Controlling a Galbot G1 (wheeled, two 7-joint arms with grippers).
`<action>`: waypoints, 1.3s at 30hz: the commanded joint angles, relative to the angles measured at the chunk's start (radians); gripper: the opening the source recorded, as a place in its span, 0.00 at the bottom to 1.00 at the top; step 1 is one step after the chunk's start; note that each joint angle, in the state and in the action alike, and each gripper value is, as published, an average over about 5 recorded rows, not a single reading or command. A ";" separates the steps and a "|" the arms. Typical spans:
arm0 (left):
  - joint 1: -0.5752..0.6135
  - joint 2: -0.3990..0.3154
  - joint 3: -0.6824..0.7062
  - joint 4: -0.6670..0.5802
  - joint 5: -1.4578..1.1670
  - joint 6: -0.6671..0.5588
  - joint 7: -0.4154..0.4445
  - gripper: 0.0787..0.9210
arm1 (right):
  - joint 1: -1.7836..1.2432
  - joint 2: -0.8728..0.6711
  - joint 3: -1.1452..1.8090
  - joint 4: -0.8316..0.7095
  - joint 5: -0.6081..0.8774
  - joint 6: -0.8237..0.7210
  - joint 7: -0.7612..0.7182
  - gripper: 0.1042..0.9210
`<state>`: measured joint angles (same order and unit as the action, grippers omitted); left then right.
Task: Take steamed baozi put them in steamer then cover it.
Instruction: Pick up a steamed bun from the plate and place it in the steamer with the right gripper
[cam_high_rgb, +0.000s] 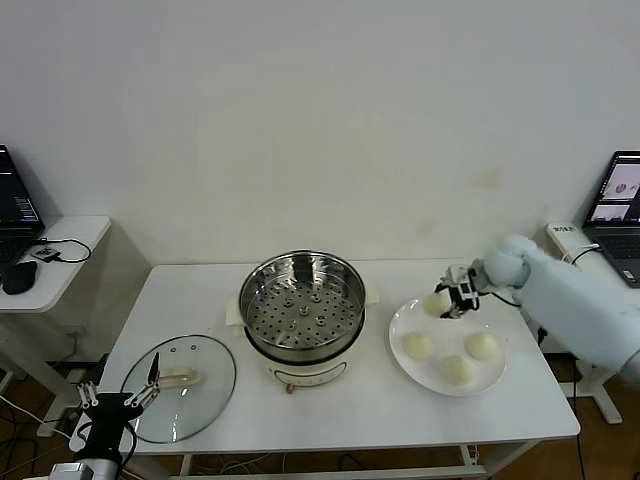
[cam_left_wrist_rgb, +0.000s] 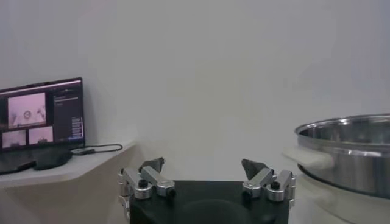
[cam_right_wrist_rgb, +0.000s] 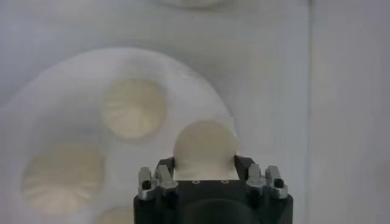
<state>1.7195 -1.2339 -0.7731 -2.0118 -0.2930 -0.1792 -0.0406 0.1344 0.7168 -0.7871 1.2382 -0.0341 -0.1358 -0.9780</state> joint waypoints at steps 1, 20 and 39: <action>0.001 0.004 0.010 0.001 -0.048 0.023 0.000 0.88 | 0.191 -0.088 -0.114 0.128 0.166 -0.011 -0.004 0.64; 0.048 -0.007 0.030 -0.003 -0.088 -0.005 0.037 0.88 | 0.471 0.242 -0.380 0.094 0.341 0.127 0.038 0.65; 0.055 -0.016 -0.007 -0.013 -0.076 -0.014 0.037 0.88 | 0.312 0.628 -0.476 -0.211 -0.042 0.374 0.138 0.65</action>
<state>1.7724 -1.2499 -0.7760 -2.0249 -0.3687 -0.1918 -0.0050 0.4714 1.2274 -1.2302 1.1256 0.0387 0.1575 -0.8609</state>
